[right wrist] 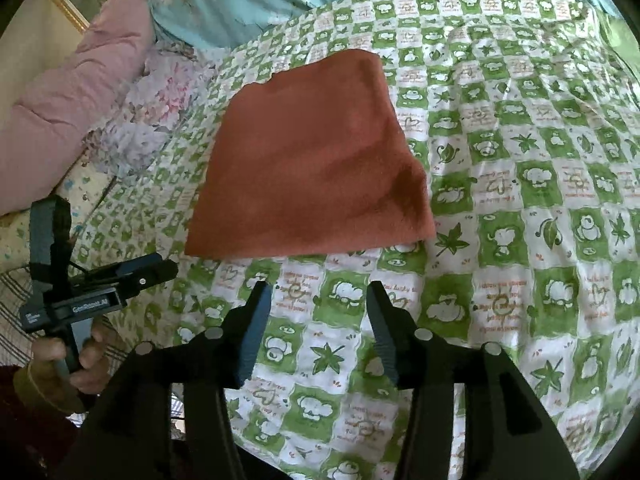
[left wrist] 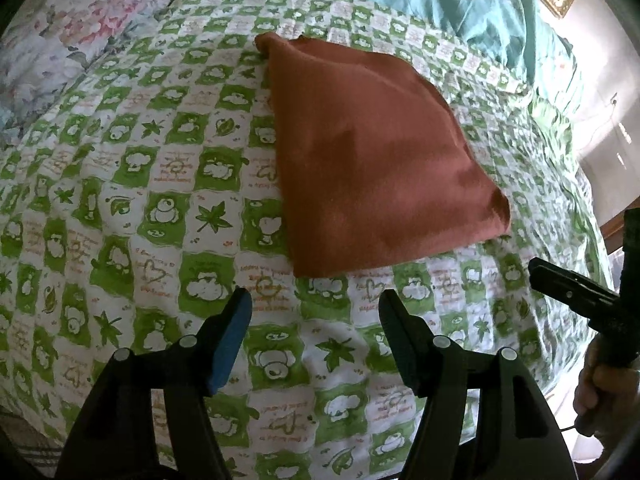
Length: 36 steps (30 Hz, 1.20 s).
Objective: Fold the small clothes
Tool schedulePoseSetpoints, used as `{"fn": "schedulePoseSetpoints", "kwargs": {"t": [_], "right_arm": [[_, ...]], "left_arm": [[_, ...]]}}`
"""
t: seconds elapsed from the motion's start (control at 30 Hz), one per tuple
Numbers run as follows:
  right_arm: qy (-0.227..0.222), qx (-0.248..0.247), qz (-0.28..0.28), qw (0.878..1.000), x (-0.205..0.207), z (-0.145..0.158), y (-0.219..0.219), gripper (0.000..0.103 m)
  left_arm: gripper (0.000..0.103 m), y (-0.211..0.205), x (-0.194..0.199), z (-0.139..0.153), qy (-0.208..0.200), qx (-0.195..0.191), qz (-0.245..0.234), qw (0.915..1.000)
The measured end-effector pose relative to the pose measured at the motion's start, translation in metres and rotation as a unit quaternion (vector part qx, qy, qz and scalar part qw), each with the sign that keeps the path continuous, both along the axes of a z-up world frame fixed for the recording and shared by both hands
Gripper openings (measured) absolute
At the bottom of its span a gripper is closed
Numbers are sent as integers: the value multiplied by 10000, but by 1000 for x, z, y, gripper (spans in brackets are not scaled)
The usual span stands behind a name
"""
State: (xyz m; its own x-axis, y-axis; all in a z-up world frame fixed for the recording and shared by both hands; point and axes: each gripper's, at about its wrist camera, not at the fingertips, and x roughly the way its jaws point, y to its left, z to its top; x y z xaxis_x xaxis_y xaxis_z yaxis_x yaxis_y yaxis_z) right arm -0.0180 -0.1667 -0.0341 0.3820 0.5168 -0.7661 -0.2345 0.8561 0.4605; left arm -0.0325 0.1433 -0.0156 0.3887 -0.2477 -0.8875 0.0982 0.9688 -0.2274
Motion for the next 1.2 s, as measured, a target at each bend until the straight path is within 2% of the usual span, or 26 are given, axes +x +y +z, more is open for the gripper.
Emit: {"fn": "schedulePoseSetpoints", "kwargs": {"t": [0.1,0.17,0.3,0.37,0.63,0.93,1.03,1.13,1.2], "right_arm": [[-8,-24,-20,10000,-1,-1,-1,53],[-11,-71,9,10000,1,-3,0,55],[-38,-189,71,9998,10,-6,4,61],[-67,-177,102,9998,16,-5,4,65],[-158,-32,-63,9999,60,4,-5,67],[-130,93,-8,9999,87,4,0,67],[-134,14,146,9998,83,2,4,69],[-228,-184,294,9991,76,1,8,81],[-327,-282,366,9984,71,1,10,85]], "left_arm": [[67,-2,4,0,37,-5,67,10000],[70,-4,5,2,18,27,87,10000],[76,-9,8,9,-119,489,45,9987],[79,-8,12,11,-155,586,72,9981],[79,7,40,12,-20,286,501,9983],[80,-1,60,16,-76,299,553,9980],[82,-11,55,19,-244,558,453,9971],[82,-20,50,21,-367,826,326,9954],[83,-24,47,22,-479,999,322,9933]]}}
